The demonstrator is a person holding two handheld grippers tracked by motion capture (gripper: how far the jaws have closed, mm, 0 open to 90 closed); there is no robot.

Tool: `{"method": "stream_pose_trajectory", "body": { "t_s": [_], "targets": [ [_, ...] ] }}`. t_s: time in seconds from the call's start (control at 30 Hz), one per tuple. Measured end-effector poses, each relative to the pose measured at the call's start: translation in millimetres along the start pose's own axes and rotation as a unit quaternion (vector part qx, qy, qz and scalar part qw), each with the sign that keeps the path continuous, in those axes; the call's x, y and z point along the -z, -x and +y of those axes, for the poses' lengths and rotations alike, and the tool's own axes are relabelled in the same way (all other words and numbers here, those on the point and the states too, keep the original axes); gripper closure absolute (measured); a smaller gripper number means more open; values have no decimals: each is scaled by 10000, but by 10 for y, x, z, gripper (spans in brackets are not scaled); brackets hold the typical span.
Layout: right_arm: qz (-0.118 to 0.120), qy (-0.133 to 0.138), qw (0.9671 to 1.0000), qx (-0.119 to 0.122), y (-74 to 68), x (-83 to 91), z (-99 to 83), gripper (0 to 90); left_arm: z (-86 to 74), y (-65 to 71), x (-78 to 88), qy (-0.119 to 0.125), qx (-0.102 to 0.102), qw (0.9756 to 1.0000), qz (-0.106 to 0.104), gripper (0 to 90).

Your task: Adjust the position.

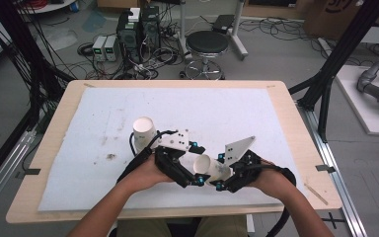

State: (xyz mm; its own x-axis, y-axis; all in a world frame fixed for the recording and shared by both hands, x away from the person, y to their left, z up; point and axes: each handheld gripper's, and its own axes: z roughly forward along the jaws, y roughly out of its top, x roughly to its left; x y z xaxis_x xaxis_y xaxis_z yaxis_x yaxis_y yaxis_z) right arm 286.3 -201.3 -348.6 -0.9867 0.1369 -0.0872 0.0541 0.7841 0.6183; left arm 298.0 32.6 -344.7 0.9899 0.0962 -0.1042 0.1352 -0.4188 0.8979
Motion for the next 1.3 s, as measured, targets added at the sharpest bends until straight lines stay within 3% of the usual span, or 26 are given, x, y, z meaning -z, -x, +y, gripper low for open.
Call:
{"method": "stream_pose_trajectory", "body": {
  "t_s": [0.2, 0.37, 0.43, 0.63, 0.77, 0.87, 0.97, 1.07, 1.1, 1.13, 1.17, 1.3],
  "targets": [
    [120, -360, 9992, 146, -13, 7, 120, 362, -10, -4, -19, -161, 18, 9998, -99, 182],
    [192, -732, 9966, 325, -8, -14, 197, 362, -17, -2, -36, -241, 7, 9996, -177, 219],
    [210, -830, 9959, 290, -14, -19, 217, 360, -19, -5, -46, -275, -1, 9994, -199, 245],
    [288, -985, 9944, 267, -14, -39, 239, 361, -28, -1, -60, -420, -126, 9987, -244, 346],
    [328, -1084, 9934, 205, -14, -58, 223, 362, -40, 6, -81, -549, -202, 9981, -209, 367],
    [314, -1104, 9932, 192, -14, -57, 211, 336, -37, 7, -85, -514, -232, 9983, -170, 371],
    [185, -770, 9968, 43, -5, -15, 172, 217, -38, 1, -66, -374, -195, 9991, -105, 372],
    [126, -224, 9995, -201, -4, 74, 97, 201, -56, -8, -46, -222, -169, 9996, -75, 372],
    [108, -55, 9996, -272, -5, 105, 69, 201, -83, -16, -29, -71, -115, 9999, -64, 372],
    [108, -55, 9996, -272, -5, 105, 69, 201, -83, -16, -29, -71, -115, 9999, -64, 373],
    [13, 211, 9992, -353, -5, 166, 16, 201, -97, -20, -22, -3, -89, 9999, -59, 373],
    [-81, 730, 9960, -516, -11, 259, -74, 201, -152, -22, 8, 284, -27, 9996, -58, 373]
  ]
}}
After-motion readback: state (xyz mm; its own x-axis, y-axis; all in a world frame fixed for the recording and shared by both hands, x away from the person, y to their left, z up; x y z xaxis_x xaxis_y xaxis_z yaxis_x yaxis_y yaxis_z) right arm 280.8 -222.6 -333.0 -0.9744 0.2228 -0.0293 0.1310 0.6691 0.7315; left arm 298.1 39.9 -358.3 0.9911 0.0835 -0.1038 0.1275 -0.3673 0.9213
